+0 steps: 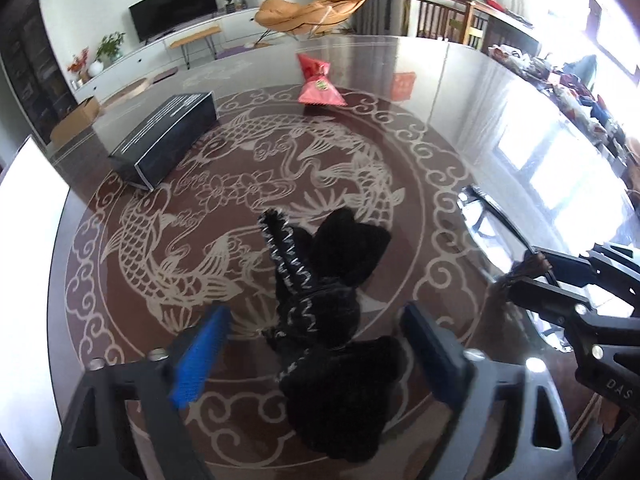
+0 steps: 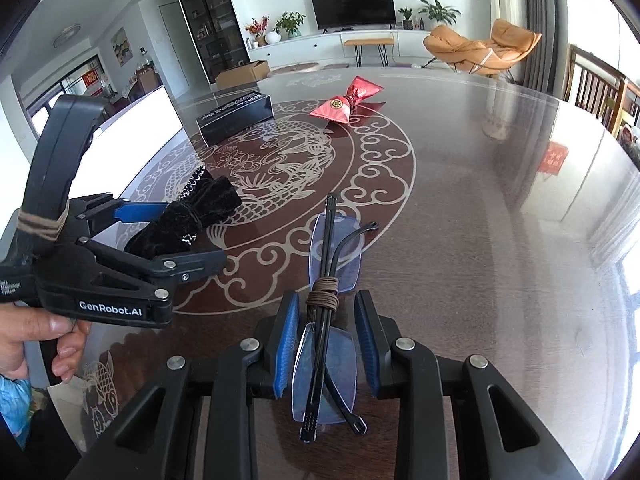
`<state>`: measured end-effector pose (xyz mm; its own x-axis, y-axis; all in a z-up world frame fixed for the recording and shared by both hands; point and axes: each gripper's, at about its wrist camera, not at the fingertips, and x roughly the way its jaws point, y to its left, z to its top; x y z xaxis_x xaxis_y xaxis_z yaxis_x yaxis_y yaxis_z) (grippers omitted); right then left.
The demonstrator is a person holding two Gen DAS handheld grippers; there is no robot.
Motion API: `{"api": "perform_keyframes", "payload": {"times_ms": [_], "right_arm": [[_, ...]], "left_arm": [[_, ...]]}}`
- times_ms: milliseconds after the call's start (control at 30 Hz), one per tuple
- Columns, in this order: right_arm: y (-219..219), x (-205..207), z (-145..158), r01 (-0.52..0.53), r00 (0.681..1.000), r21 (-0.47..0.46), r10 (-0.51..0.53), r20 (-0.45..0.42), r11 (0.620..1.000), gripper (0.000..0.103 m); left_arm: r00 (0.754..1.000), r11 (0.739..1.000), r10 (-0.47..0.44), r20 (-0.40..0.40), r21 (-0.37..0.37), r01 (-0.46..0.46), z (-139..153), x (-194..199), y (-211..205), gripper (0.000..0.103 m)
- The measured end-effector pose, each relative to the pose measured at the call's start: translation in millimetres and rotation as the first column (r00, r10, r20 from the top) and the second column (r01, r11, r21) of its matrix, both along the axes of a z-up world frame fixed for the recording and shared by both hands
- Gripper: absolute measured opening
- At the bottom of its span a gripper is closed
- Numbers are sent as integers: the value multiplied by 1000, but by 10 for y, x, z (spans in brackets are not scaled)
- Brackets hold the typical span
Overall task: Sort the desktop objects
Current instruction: 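Carry the pouch with the left tool while the right tool carries the glasses over the box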
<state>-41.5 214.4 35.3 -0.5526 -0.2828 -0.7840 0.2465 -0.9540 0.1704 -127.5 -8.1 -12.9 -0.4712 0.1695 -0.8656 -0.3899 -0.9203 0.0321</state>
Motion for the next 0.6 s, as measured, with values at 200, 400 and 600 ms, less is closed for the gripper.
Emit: {"api": "perform_keyframes", "payload": {"times_ms": [200, 400, 600], "right_arm": [[37, -348, 124, -35, 985, -47, 42, 166, 998, 28], [2, -394, 262, -61, 971, -14, 62, 230, 998, 11], [-243, -305, 845, -98, 980, -66, 108, 167, 993, 11]], "left_arm": [[1000, 1000, 14, -5, 11, -14, 195, -36, 67, 32], [998, 994, 45, -44, 102, -40, 500, 111, -182, 32], [988, 976, 108, -113, 203, -84, 1056, 330, -735, 32]]}}
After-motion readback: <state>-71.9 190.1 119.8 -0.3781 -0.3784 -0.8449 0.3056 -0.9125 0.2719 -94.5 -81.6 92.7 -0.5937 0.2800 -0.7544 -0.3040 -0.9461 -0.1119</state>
